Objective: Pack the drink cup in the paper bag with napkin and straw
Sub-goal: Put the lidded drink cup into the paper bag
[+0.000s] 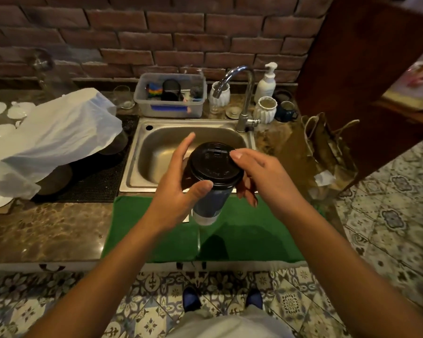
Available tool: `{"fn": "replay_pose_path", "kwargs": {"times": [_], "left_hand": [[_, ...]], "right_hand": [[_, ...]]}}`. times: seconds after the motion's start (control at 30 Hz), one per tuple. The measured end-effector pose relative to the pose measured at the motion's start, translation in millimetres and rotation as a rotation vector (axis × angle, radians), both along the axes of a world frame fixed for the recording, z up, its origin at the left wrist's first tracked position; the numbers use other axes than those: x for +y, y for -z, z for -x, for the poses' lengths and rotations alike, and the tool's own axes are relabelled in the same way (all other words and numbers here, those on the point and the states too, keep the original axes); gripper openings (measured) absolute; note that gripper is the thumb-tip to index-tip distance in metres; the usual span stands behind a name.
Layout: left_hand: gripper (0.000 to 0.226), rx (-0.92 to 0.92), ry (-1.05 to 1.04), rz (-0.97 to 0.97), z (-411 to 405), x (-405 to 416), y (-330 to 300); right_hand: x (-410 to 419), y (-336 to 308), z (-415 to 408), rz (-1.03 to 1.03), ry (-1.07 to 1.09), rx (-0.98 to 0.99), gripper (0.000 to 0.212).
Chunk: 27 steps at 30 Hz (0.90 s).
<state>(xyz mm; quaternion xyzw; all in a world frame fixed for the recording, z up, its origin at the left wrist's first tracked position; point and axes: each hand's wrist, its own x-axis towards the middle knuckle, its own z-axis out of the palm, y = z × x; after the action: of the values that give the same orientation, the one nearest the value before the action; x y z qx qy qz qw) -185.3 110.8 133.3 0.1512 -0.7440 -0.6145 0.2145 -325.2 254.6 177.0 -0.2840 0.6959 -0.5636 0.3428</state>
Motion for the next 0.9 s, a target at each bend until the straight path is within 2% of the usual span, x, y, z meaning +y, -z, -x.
{"fn": "replay_pose_path", "kwargs": {"times": [0.07, 0.27, 0.33, 0.43, 0.53, 0.6, 0.73, 0.9], "left_hand": [[0.114, 0.001, 0.032, 0.036, 12, 14, -6], [0.094, 0.072, 0.042, 0.08, 52, 65, -22], [0.095, 0.096, 0.022, 0.059, 68, 83, -23], [0.099, 0.103, 0.001, 0.031, 92, 109, -23], [0.098, 0.103, -0.003, -0.001, 116, 131, -21], [0.093, 0.09, 0.013, -0.023, 131, 144, -20], [0.082, 0.084, 0.039, -0.043, 154, 166, -17], [0.085, 0.091, 0.098, -0.028, 170, 170, -13]], "right_hand": [[17, -2, 11, 0.007, 0.019, 0.004, 0.028], [72, -15, 46, 0.035, 0.014, 0.127, 0.033], [90, -13, 58, 0.072, 0.017, 0.211, 0.04], [117, -4, 75, 0.08, 0.009, 0.31, 0.039], [143, 0, 97, 0.05, -0.011, 0.369, 0.054], [155, 2, 110, 0.026, -0.043, 0.377, 0.068], [172, 9, 130, -0.018, -0.022, 0.336, 0.08], [181, 9, 142, 0.091, -0.007, 0.217, 0.087]]}}
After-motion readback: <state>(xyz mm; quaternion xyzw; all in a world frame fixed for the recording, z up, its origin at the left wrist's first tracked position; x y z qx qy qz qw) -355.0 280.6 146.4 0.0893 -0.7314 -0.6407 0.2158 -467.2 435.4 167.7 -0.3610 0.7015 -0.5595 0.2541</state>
